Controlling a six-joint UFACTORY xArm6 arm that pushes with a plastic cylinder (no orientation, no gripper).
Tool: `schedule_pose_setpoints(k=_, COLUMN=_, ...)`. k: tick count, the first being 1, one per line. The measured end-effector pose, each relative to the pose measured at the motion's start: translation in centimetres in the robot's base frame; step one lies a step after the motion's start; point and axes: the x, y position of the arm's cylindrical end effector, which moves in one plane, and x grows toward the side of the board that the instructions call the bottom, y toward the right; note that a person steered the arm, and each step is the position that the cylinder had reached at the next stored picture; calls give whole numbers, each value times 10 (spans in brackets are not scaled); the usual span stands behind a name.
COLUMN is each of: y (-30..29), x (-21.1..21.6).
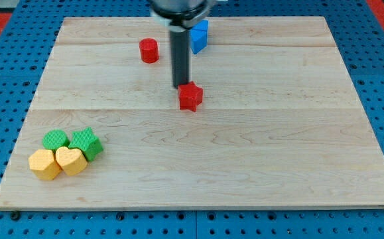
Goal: Push the red star left and down
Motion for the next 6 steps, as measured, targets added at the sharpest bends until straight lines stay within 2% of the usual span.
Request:
schedule_pose_setpoints(k=2, y=41, x=-3)
schedule_pose_setpoints(k=3, y=77, x=-27)
schedule_pose_setpoints(k=4, y=120, x=-17)
schedule_pose_setpoints(k=6, y=-6, x=52)
